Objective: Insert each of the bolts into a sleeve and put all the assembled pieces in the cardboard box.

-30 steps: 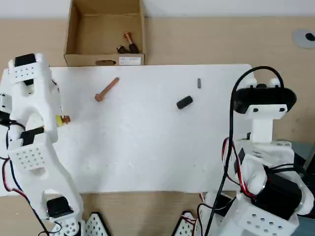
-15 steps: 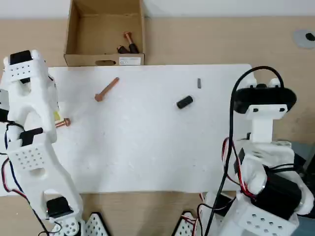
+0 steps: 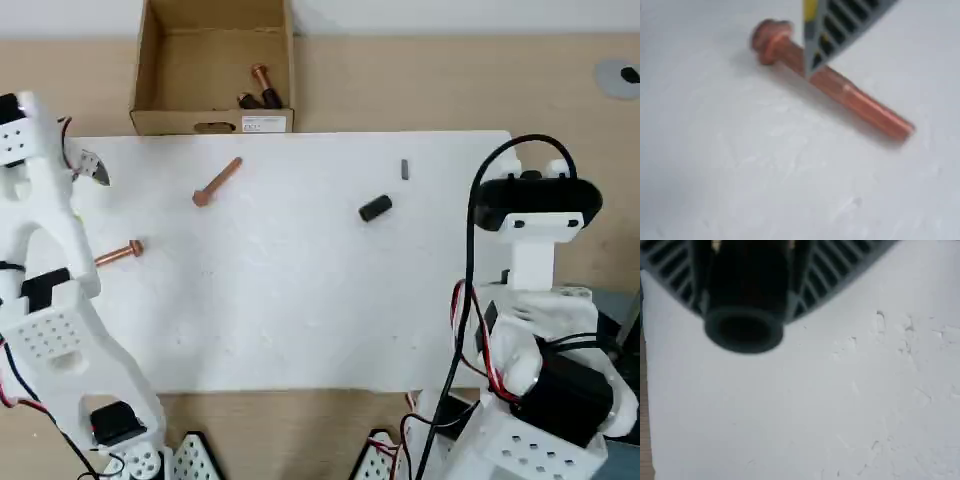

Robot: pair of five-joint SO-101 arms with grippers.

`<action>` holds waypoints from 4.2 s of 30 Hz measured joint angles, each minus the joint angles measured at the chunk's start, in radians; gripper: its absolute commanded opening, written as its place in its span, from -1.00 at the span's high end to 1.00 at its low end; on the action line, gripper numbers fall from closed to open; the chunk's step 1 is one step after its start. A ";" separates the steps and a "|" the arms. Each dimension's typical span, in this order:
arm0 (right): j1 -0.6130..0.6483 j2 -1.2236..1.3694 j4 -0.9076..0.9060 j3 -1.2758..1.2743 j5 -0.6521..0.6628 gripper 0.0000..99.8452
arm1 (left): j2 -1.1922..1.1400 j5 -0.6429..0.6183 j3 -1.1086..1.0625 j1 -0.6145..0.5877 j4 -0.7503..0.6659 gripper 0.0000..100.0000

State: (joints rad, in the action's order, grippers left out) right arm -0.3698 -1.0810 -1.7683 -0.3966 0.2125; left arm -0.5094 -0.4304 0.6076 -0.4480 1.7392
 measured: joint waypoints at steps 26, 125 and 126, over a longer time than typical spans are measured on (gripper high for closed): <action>0.000 0.000 0.000 -0.002 0.000 0.97 | 0.011 1.481 -0.127 0.084 0.000 0.74; 0.000 -0.003 0.037 0.117 -0.003 0.98 | 0.795 1.022 -0.551 0.321 -0.002 0.99; 0.000 -0.003 0.055 0.117 -0.020 0.98 | 0.844 0.987 -0.586 0.334 -0.020 0.99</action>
State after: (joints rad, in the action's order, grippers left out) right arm -0.3698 -1.0840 -1.7131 -0.2800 0.1926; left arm 0.3345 0.5562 0.0215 -0.1135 1.7192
